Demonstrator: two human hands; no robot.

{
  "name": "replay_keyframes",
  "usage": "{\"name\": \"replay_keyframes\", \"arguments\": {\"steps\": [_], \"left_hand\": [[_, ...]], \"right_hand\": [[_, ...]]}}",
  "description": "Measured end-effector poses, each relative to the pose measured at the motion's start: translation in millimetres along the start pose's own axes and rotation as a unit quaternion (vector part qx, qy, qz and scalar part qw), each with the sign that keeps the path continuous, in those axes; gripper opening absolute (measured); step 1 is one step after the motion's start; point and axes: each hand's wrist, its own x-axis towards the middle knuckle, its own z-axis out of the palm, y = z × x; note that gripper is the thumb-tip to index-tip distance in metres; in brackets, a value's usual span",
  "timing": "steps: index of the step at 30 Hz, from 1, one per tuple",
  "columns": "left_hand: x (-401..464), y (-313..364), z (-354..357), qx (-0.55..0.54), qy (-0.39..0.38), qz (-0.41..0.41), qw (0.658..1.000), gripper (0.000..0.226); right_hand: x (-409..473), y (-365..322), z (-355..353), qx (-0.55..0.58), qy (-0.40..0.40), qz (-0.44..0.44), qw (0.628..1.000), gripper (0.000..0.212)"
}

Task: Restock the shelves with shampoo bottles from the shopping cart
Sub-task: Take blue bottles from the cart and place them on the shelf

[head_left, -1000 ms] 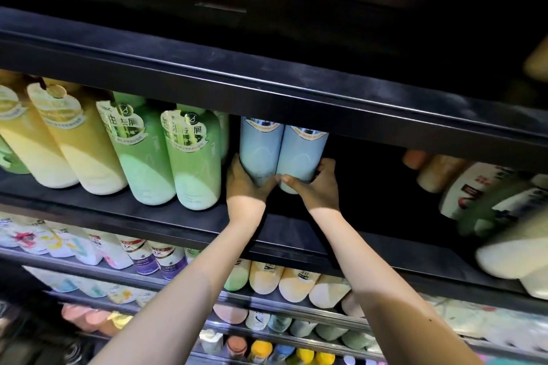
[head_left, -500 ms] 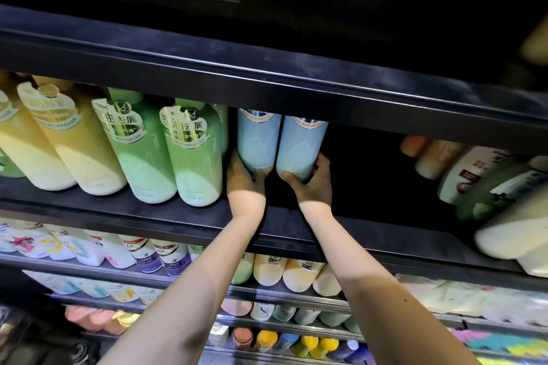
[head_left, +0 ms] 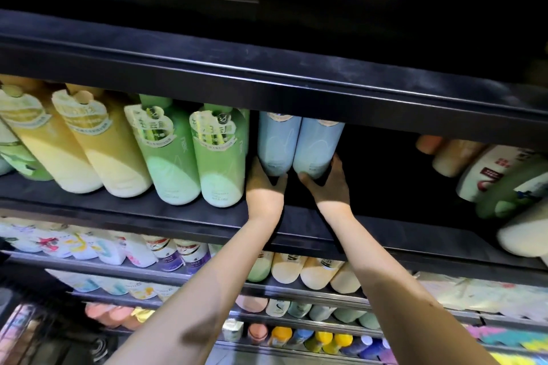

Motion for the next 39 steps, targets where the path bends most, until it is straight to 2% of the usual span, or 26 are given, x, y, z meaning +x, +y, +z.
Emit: {"name": "replay_keyframes", "arguments": {"steps": [2,4,6,8,11,14,17,21,24,30,35,39], "left_hand": [[-21.8,-1.5,-22.0,0.064,-0.073,0.001,0.995,0.044],[-51.1,-8.9,-42.8,0.142,-0.13,0.058,0.98,0.049],[-85.1,-22.2,-70.5,0.207,-0.149,0.124,0.959,0.061],[-115.7,-39.7,-97.3,0.282,-0.147,0.133,0.939,0.064],[-165.7,-68.9,-142.9,0.346,-0.119,0.053,0.929,0.066],[-219.4,-101.0,-194.3,0.372,-0.084,-0.048,0.923,0.069],[-274.2,-125.6,-247.1,0.375,-0.039,-0.15,0.914,0.07],[-342.0,-157.1,-322.3,0.393,-0.008,-0.258,0.883,0.069],[-383.2,-179.3,-380.2,0.384,0.008,-0.325,0.864,0.066],[-431.8,-221.5,-501.0,0.356,0.009,-0.397,0.846,0.064],[-454.1,-251.6,-582.4,0.325,0.041,-0.416,0.848,0.059],[-449.8,-266.3,-629.8,0.305,0.069,-0.403,0.86,0.062]], "right_hand": [[-14.8,-3.7,-4.8,-0.003,-0.009,0.013,1.0,0.083],[-39.9,-4.7,-12.7,-0.023,-0.002,0.03,0.999,0.072],[-80.2,-12.7,-18.6,-0.05,-0.018,-0.008,0.999,0.057],[-121.9,-20.9,-19.7,-0.071,-0.058,-0.085,0.992,0.053],[-174.8,-28.6,-8.1,-0.109,-0.128,-0.228,0.959,0.052],[-221.0,-31.8,23.1,-0.154,-0.235,-0.31,0.908,0.054],[-267.4,-33.6,65.1,-0.198,-0.33,-0.349,0.854,0.062],[-337.2,-52.8,124.5,-0.226,-0.424,-0.379,0.791,0.062],[-392.7,-71.3,168.9,-0.243,-0.481,-0.393,0.745,0.049],[-495.3,-126.9,258.0,-0.233,-0.54,-0.395,0.706,0.053],[-553.7,-171.9,310.7,-0.228,-0.566,-0.405,0.681,0.052],[-570.2,-201.3,347.6,-0.221,-0.578,-0.398,0.677,0.051]]}}
